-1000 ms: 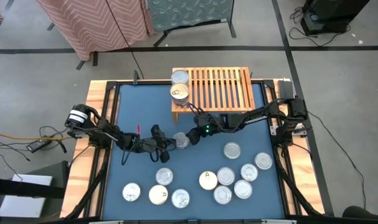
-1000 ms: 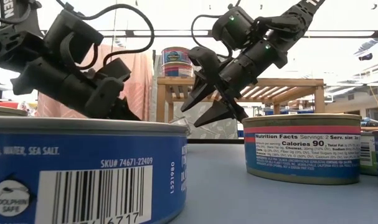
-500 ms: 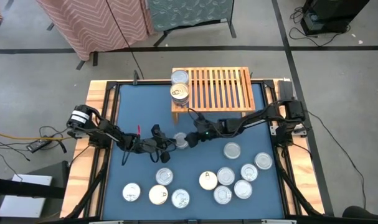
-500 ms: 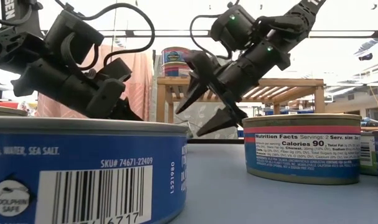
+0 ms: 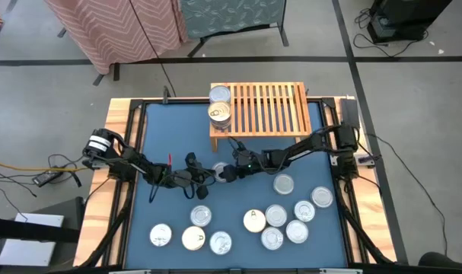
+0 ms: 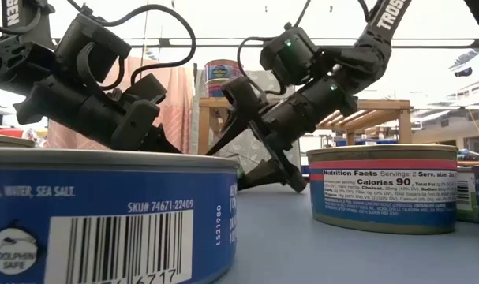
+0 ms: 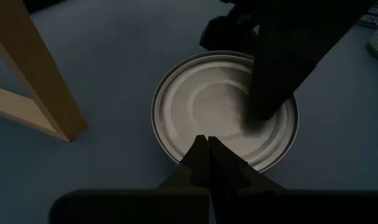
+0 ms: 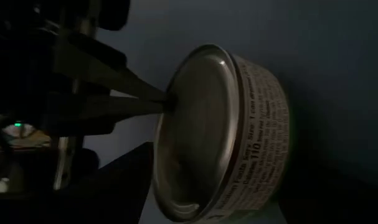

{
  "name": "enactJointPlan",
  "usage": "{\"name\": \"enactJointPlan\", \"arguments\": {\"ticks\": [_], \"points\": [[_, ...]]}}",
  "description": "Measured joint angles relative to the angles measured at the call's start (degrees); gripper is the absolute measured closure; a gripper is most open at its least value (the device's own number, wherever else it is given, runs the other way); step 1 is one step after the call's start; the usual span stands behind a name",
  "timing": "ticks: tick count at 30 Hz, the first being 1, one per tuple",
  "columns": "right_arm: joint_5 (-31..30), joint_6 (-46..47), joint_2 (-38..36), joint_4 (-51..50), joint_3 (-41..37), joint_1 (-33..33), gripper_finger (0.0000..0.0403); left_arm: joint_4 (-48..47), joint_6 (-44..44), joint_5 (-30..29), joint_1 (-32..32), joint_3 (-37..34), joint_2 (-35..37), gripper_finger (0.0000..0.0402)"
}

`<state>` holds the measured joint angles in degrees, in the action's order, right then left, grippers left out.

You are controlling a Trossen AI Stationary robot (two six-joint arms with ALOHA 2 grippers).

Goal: Stack canned seafood by type on shelf
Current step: Stack the green tuna can on top of the other green tuna cans on the shelf

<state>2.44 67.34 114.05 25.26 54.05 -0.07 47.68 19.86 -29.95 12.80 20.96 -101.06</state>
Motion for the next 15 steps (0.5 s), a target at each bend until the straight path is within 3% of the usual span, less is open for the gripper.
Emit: {"name": "enactJointPlan", "arguments": {"ticks": [5, 10, 15], "points": [[-0.3, -1.8, -0.5, -0.4, 0.1, -0.2, 0.0157, 0.0, 0.0, -0.2, 0.0, -0.1, 0.0, 0.0401], [1.1, -1.7, -1.9, -2.3, 0.2, -1.0, 0.0281, 0.5, -1.5, 0.4, 0.1, -0.2, 0.0, 0.0401], [3.0, -3.4, -2.0, -2.4, 0.2, -1.1, 0.0283, 1.9, -1.2, 0.7, 0.1, -0.3, 0.1, 0.0401]]}}
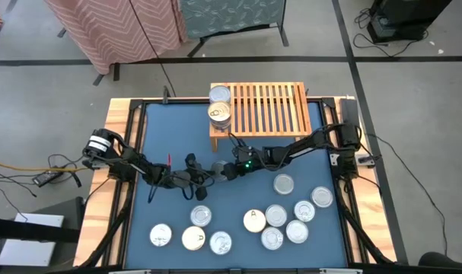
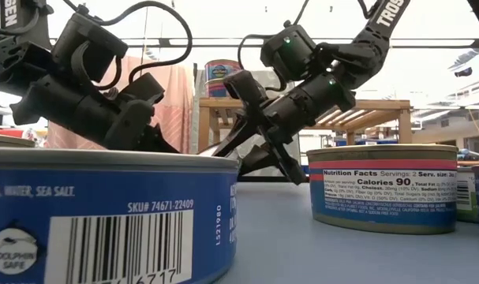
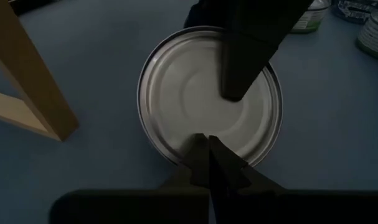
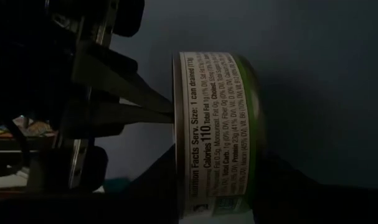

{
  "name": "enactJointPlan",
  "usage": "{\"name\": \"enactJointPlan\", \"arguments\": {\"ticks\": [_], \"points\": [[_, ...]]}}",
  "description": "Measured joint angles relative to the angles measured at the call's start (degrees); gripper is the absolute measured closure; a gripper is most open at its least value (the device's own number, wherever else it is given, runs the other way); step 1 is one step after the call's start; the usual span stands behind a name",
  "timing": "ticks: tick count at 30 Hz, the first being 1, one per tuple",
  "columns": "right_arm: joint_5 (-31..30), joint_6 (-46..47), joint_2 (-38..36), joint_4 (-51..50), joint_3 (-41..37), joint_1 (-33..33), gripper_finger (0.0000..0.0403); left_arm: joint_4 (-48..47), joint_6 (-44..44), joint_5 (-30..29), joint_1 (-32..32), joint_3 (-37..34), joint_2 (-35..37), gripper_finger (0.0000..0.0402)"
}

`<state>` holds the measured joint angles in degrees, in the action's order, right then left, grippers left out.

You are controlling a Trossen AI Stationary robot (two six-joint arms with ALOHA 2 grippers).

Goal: Stack canned seafood by type on shelf
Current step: Stack the green tuna can on top of the other green tuna cans on the shelf

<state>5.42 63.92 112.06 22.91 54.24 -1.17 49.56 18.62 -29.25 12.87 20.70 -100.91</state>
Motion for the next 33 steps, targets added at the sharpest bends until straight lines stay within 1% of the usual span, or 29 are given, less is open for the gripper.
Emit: {"name": "enactJointPlan", "arguments": {"ticks": [3, 7, 13, 16, 19, 23, 26, 29, 33], "points": [[0.2, -0.5, -0.6, -0.4, 0.0, 0.1, 0.0283, -0.2, 1.0, 0.4, -0.1, -0.1, 2.1, 0.0398], [0.1, -1.9, -3.0, -2.4, -0.1, 0.3, 0.0283, -2.0, 2.8, 0.6, -0.9, -0.8, 7.6, 0.0395], [-1.6, -2.3, -8.4, -9.8, 0.0, 0.4, 0.0283, -2.2, 7.9, 0.1, -4.3, -3.9, 17.2, 0.0394], [-2.0, -2.3, -11.0, -10.7, -0.1, 0.9, 0.0283, -1.4, 8.7, 1.4, -5.2, -5.4, 21.6, 0.0394], [-1.8, -3.4, -13.7, -10.8, 0.8, 1.2, 0.0283, -1.3, 8.5, 1.7, -5.1, -6.7, 24.5, 0.0393], [-0.9, -12.1, -18.0, -14.5, 5.1, 1.5, 0.0283, 0.3, 8.6, 1.7, -5.1, -8.4, 26.0, 0.0393], [-3.6, -20.1, -21.1, -26.0, 11.3, 0.5, 0.0283, 2.0, 9.3, 1.7, -5.1, -9.0, 26.0, 0.0393], [-9.8, -31.1, -22.2, -39.7, 18.6, -1.3, 0.0283, 2.7, 10.0, 1.7, -5.1, -9.0, 26.0, 0.0393], [-21.5, -47.9, -23.3, -50.8, 28.3, -3.8, 0.0283, 5.2, 10.2, 1.7, -6.5, -8.9, 26.0, 0.0393]]}}
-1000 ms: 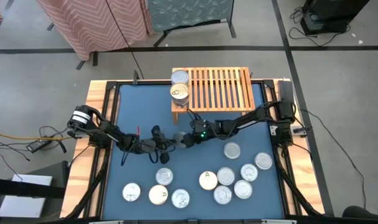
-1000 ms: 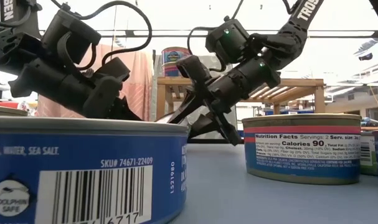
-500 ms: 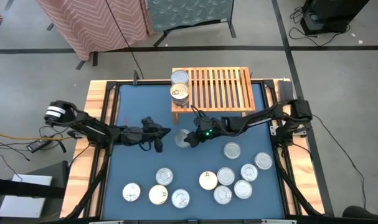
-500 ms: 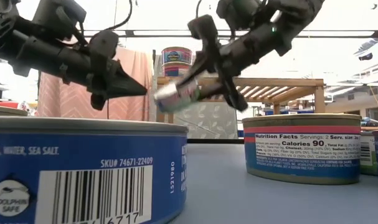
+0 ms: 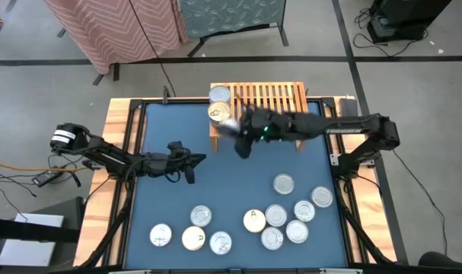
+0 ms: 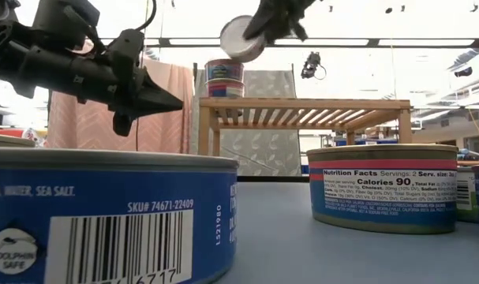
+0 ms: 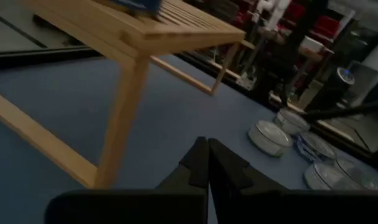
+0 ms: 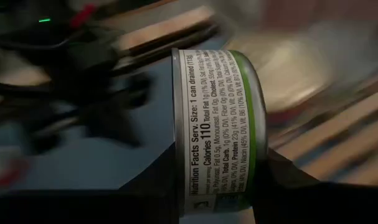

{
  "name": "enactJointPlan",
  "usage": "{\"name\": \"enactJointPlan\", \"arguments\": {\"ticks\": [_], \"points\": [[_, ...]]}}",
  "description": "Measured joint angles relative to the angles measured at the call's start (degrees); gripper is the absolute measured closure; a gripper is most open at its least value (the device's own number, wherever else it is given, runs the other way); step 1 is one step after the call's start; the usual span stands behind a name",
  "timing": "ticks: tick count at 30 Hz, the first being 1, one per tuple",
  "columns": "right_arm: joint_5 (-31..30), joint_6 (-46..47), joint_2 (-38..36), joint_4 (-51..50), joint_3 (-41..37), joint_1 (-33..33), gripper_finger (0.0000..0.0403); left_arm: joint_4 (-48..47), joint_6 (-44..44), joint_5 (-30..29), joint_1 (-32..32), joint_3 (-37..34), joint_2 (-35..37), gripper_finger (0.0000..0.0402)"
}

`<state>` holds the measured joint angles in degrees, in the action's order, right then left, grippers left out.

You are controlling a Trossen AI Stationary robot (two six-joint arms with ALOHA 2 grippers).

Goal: Stack canned seafood by type on shelf
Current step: Stack the green tuna can on top of the other green tuna cans on the shelf

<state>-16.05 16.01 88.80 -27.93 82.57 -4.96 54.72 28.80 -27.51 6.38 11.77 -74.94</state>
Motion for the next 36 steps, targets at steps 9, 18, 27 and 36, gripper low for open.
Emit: {"name": "enactJointPlan", "arguments": {"ticks": [9, 18, 27, 36], "points": [[-21.0, -39.0, 0.1, -0.9, 7.0, -6.6, 0.0283, 5.5, 4.2, -1.2, -6.8, 1.5, 0.0, 0.0393], [-15.0, -64.7, 6.1, 14.3, 7.0, -12.9, 0.0283, 5.5, 1.6, -1.9, -10.0, 2.4, 0.0, 0.0393], [-13.7, -83.0, 13.4, 24.6, 6.8, -13.3, 0.0283, 10.2, 1.8, -2.4, -12.4, 2.4, 0.0, 0.0393], [-11.5, -86.4, 13.2, 24.0, 6.9, -13.0, 0.0283, 10.2, 1.8, -2.4, -15.0, 2.4, 0.0, 0.0393]]}}
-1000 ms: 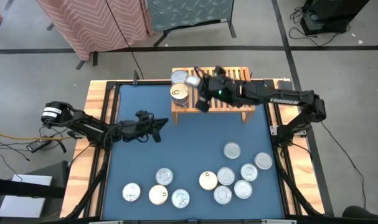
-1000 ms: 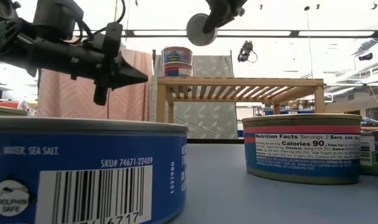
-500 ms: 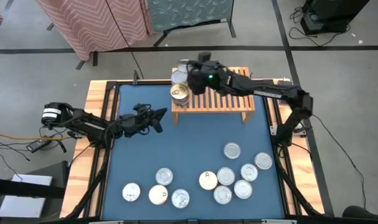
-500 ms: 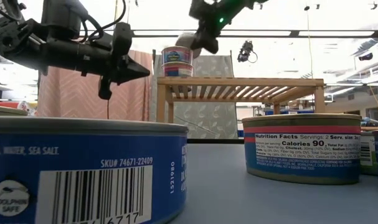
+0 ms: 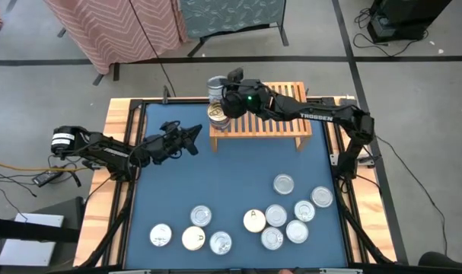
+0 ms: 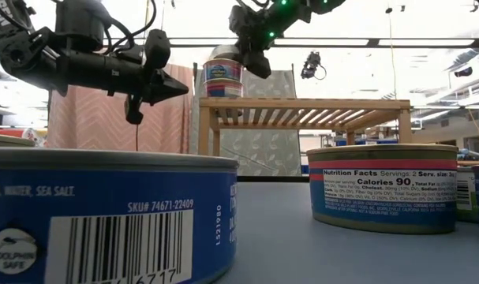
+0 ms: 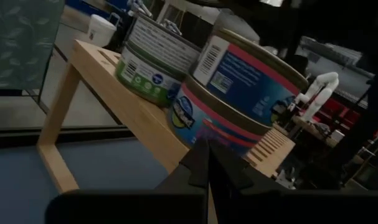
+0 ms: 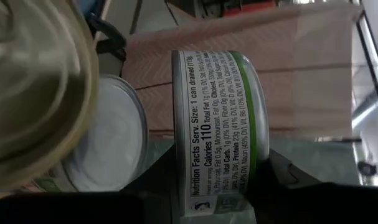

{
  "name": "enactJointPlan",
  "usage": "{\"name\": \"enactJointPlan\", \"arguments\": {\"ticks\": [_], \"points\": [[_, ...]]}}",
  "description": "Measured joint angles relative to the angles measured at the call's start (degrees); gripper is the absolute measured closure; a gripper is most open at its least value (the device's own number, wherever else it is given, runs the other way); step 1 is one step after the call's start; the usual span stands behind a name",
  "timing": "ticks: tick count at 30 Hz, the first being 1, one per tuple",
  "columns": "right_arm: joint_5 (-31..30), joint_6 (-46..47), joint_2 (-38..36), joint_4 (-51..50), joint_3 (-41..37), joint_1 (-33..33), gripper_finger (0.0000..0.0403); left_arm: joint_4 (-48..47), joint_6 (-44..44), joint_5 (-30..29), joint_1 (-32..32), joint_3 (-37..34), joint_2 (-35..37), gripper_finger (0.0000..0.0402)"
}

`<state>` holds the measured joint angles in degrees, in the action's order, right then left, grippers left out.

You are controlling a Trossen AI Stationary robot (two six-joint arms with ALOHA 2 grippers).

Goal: Stack canned seafood by type on shelf
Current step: Stack the green tuna can on top of the other green tuna cans on the shelf

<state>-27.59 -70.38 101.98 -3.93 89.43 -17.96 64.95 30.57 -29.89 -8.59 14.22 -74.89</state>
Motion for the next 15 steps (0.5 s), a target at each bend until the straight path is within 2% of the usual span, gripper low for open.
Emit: {"name": "enactJointPlan", "arguments": {"ticks": [4, 7, 9, 11, 15], "points": [[-1.9, 7.4, -4.3, -0.7, 0.0, -1.5, 0.0283, 0.0, 0.0, 0.0, -0.8, 0.0, 0.0, 0.0393], [0.5, 20.0, -9.5, -5.0, 0.2, -3.7, 0.0283, 0.0, 0.0, 0.0, -0.9, 0.0, 0.0, 0.0393], [7.1, 35.1, -13.2, -12.2, 1.6, -6.3, 0.0283, 0.0, 0.7, 0.1, -0.9, 0.0, 0.0, 0.0393], [16.2, 52.2, -16.1, -17.3, 2.8, -10.1, 0.0283, 0.0, 2.4, 0.2, -0.9, 0.0, 0.0, 0.0393], [30.6, 74.3, -17.9, -20.4, 2.7, -16.2, 0.0283, 0.1, 5.1, 0.2, -0.9, 0.0, 0.0, 0.0393]]}}
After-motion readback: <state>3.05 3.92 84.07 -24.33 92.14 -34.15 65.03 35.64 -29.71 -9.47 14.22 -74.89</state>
